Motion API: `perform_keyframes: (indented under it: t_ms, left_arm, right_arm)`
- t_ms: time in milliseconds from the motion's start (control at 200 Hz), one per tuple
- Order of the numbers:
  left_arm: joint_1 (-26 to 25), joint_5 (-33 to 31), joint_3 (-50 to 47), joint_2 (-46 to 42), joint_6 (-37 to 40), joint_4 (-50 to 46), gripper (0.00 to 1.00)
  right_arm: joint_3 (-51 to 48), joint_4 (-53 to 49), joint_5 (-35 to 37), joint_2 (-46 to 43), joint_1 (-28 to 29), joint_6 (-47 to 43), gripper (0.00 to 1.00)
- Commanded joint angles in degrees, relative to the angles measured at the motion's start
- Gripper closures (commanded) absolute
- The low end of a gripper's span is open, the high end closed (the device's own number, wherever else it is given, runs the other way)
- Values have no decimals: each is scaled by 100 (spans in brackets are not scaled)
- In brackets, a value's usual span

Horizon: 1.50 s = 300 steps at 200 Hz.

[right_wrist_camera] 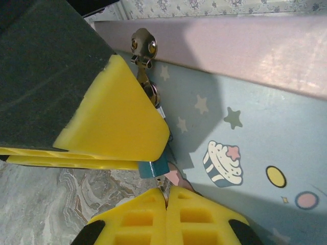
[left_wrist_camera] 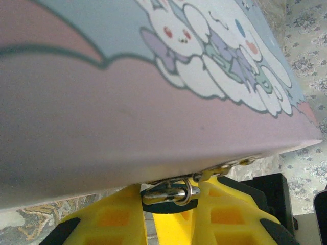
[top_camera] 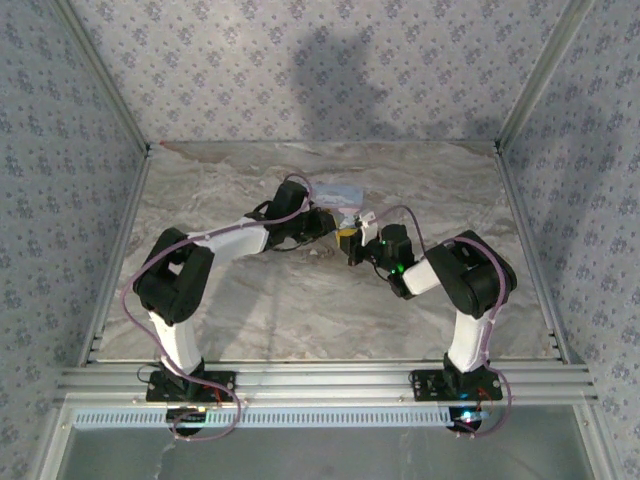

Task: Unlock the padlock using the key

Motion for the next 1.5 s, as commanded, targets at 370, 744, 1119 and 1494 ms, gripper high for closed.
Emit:
perform_keyframes:
  t_ms: [370, 744, 1119, 1494]
  left_arm:
    - [-540, 1011, -87, 140, -83, -289, 88]
    - [-545, 1196, -22, 313, -85, -304, 88]
    - [-438, 1163, -12, 440, 53, -402, 87]
    - [-312, 1159, -62, 479, 101, -428, 80]
  right_arm:
    - [484, 403, 200, -340, -152, 85, 100]
    - [294, 547, 247, -162, -75, 241, 100]
    - [-224, 695, 486, 29, 220, 940, 100]
    - [-683, 1214, 876, 635, 714, 1578, 100]
